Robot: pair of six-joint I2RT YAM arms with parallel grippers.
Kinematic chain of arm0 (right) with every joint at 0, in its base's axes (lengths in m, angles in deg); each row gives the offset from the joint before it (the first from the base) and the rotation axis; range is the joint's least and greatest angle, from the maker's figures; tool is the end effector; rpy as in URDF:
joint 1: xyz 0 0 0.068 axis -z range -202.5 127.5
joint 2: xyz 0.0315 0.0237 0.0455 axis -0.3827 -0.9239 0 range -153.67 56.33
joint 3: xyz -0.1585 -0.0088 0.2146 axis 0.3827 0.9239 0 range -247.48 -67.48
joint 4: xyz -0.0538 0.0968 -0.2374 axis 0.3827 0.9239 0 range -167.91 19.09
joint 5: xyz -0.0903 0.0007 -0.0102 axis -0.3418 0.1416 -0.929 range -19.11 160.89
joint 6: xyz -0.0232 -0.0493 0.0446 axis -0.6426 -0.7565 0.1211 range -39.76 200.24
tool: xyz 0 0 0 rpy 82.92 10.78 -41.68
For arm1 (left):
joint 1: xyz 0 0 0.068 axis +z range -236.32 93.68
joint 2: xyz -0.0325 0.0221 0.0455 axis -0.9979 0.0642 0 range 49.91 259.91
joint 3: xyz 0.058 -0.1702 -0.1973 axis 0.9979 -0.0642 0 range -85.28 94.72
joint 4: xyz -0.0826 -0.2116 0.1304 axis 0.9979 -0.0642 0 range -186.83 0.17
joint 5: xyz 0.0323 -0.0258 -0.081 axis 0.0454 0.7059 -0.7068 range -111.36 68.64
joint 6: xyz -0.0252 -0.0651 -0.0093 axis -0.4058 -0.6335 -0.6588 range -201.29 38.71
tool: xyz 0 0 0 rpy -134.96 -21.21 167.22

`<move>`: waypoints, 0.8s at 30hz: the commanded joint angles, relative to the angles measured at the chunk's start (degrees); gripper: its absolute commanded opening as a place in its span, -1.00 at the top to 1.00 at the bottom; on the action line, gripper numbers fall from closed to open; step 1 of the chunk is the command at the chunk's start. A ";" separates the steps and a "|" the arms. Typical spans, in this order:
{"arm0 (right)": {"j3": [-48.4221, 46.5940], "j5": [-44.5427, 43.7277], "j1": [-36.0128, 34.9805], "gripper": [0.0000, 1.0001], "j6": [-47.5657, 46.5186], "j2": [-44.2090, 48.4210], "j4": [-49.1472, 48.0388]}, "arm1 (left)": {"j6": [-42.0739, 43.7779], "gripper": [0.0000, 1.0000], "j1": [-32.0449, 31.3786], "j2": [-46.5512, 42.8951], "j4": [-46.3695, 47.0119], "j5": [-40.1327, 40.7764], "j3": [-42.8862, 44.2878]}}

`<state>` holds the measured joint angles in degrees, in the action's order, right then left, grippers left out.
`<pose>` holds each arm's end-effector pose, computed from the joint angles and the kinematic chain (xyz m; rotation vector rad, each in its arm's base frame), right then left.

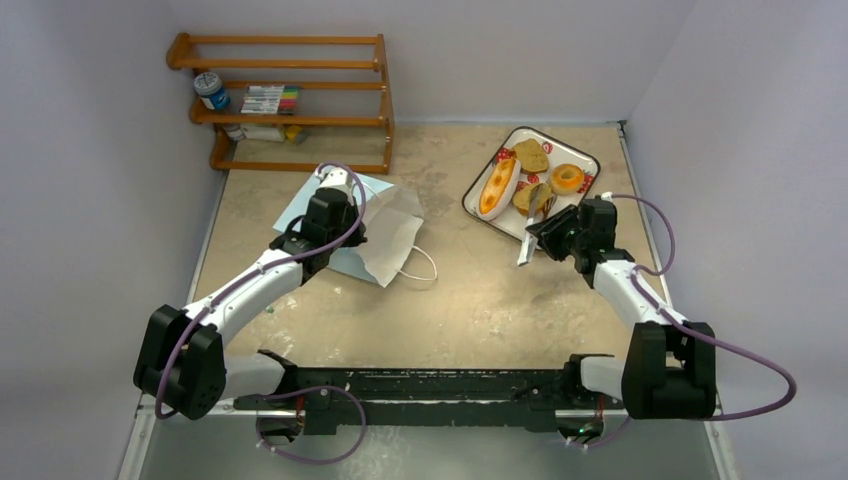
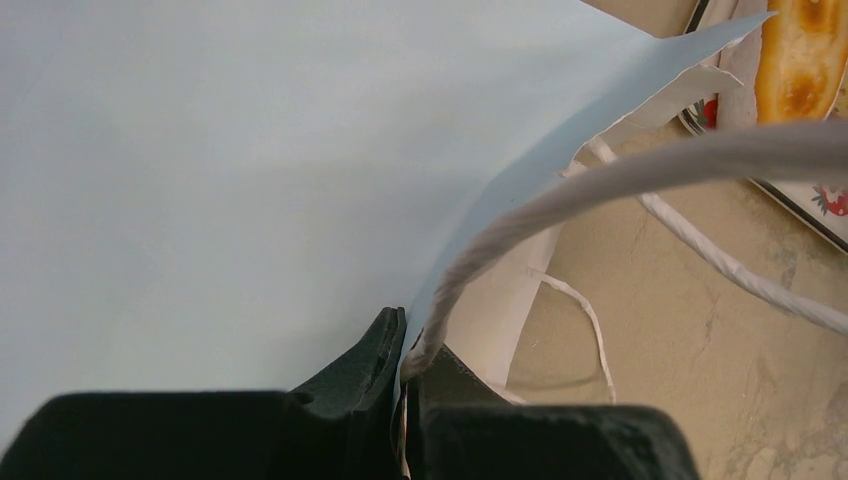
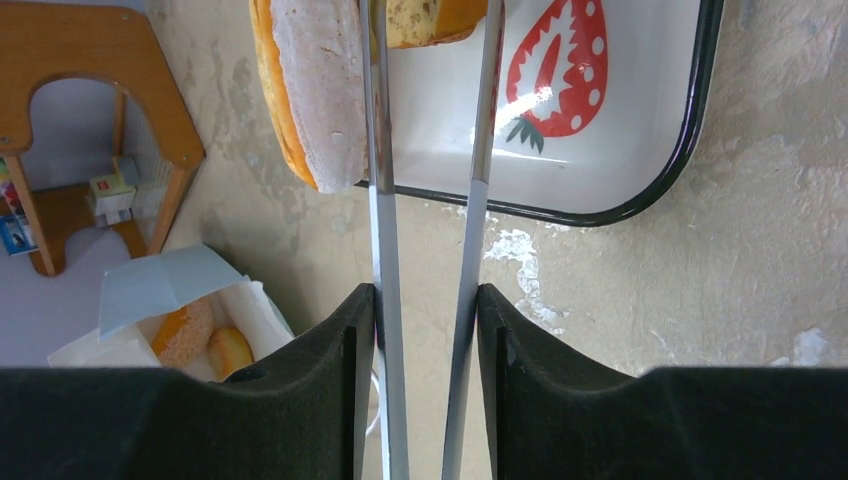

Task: Take the fake bread out of the paper bag
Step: Place the fake bread in the container.

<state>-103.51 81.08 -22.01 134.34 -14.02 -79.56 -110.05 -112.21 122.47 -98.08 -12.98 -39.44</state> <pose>0.2799 0.0079 0.1969 0.9218 2.0223 0.7239 0.2702 -0.1218 0.2277 -0.1389 2.1950 -0.3825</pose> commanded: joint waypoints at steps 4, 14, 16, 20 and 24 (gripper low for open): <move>-0.80 0.50 0.56 0.17 -2.30 3.58 0.07 | -0.25 1.00 0.27 -0.64 3.37 -1.61 -0.23; 0.51 -1.67 0.61 0.16 -1.94 11.60 7.10 | -0.42 1.00 0.24 -0.25 3.66 -1.86 -0.06; 0.61 -2.57 0.56 0.16 -1.97 12.82 7.94 | -0.51 1.00 0.33 -0.12 3.68 -2.04 0.01; -0.10 -3.97 0.56 0.16 -2.46 14.19 9.76 | -0.36 1.00 0.34 -0.05 3.19 -1.98 0.36; -0.37 -5.71 0.56 0.14 -2.78 15.33 11.49 | -0.25 1.00 0.25 -0.45 2.74 -2.04 0.49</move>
<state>-103.01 77.83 -21.68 132.73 -0.73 -68.96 -110.07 -112.21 122.51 -97.62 -13.31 -39.48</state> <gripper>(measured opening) 0.428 0.012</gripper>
